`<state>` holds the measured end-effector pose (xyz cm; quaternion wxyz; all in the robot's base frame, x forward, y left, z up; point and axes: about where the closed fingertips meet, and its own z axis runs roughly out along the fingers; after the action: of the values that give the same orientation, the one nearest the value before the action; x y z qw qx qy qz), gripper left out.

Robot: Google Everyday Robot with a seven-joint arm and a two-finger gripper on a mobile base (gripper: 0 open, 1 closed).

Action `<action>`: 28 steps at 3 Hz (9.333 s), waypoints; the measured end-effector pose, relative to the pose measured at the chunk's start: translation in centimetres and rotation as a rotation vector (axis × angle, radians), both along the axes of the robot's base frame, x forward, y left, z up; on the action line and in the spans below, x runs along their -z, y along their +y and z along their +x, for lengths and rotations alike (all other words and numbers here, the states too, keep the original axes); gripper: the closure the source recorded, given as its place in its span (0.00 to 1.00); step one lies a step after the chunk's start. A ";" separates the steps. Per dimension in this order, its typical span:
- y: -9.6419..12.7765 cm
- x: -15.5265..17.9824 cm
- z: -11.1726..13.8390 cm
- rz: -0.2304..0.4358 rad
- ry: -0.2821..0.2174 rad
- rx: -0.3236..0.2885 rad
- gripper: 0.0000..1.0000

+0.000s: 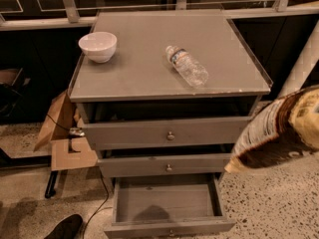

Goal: Place brown chip bag into bottom drawer

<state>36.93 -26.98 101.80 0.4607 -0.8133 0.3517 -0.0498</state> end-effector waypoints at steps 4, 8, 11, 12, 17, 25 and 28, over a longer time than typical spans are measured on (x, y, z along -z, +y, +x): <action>-2.2 16.3 -0.9 -0.145 -0.016 0.043 1.00; 2.5 29.1 -0.6 -0.160 -0.050 0.012 1.00; 6.8 41.6 4.7 -0.112 -0.068 0.027 1.00; 6.8 41.7 4.7 -0.112 -0.069 0.027 1.00; 13.3 58.1 9.3 0.031 -0.055 -0.040 1.00; 21.8 70.3 19.2 0.186 -0.151 -0.208 1.00; 18.6 75.2 21.0 -0.045 -0.135 -0.229 1.00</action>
Offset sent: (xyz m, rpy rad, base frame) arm -0.0078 -0.0470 -0.1018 -0.1532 -0.0268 -0.0144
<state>57.94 -8.37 26.59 0.4678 -0.8531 0.2234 -0.0593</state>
